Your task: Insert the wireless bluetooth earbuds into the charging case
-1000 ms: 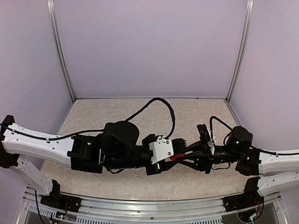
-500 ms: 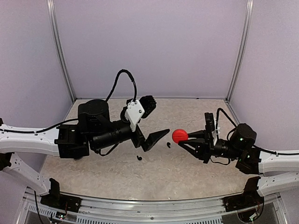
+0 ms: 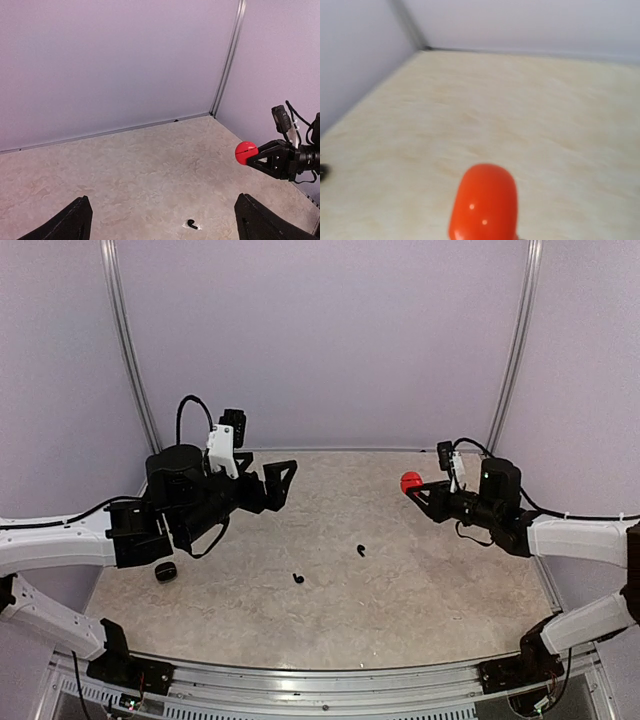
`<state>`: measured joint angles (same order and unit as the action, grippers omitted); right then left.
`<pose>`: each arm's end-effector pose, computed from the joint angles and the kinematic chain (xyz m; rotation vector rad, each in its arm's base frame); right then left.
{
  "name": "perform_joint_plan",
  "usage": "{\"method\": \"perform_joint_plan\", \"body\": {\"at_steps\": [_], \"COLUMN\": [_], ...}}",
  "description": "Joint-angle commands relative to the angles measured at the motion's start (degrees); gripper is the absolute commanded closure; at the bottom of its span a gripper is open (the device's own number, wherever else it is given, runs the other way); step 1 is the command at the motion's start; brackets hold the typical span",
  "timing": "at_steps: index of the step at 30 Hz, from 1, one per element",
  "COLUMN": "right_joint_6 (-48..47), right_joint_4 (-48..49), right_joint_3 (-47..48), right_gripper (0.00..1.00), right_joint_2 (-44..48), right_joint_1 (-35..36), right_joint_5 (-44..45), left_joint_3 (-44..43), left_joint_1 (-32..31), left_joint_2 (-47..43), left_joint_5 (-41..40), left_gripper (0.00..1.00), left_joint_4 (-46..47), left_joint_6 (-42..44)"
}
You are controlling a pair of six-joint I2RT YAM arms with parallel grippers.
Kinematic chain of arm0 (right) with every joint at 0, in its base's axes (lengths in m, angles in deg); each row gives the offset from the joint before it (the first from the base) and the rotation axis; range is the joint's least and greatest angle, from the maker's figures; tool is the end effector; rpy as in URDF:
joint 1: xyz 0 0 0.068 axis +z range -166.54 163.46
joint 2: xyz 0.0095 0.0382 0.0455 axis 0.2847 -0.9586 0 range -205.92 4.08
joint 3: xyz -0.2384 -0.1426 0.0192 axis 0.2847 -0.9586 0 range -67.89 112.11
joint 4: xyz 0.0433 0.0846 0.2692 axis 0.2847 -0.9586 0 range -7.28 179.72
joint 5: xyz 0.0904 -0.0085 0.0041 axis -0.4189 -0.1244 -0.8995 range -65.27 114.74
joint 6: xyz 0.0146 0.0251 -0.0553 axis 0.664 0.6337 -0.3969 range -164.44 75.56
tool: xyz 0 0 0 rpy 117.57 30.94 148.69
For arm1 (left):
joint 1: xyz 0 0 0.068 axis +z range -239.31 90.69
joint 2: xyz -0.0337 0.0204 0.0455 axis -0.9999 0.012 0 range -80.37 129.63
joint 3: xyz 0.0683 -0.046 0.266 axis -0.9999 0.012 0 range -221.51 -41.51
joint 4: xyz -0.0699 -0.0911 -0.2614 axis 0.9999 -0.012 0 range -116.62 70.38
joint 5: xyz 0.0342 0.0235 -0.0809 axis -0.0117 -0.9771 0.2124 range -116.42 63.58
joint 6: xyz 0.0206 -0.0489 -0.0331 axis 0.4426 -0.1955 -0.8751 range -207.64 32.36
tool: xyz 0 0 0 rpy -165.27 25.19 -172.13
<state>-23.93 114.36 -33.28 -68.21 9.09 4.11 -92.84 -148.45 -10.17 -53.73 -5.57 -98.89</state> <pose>0.2669 0.1466 0.2259 -0.3510 1.8422 0.8887 0.1828 -0.2633 0.3269 0.3295 1.6409 -0.5410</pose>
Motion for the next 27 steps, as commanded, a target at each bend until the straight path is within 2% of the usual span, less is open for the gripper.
{"method": "perform_joint_plan", "body": {"at_steps": [1, 8, 14, 22, 27], "right_joint_6": [1.92, -0.51, -2.71, -5.09, -5.12], "right_joint_4": [-3.68, -7.65, -11.69, -15.38, -15.75], "right_joint_3": [3.61, 11.04, 17.01, 23.61, 25.76], "right_gripper": [1.00, 1.00, 0.92, 0.88, 0.82], "right_joint_2": [-9.60, -22.28, -29.19, -37.76, -40.91], "right_joint_1": [-7.04, -11.92, -14.63, -15.14, -15.06], "right_joint_5": [-5.02, -6.50, -6.46, -9.94, -11.07], "left_joint_3": [1.21, 4.19, 5.73, 7.42, 8.28], "left_joint_1": [3.57, 5.59, 6.31, 8.37, 9.05], "left_joint_2": [-2.11, -3.72, -4.12, -5.46, -6.10], "left_joint_5": [-3.10, -2.12, -2.08, -0.27, -0.11], "left_gripper": [0.01, 0.01, 0.01, 0.01, 0.01], "left_joint_4": [-4.90, -4.68, -4.86, -5.46, -5.97], "left_joint_6": [-10.99, -12.59, -12.75, -13.75, -14.38]}}
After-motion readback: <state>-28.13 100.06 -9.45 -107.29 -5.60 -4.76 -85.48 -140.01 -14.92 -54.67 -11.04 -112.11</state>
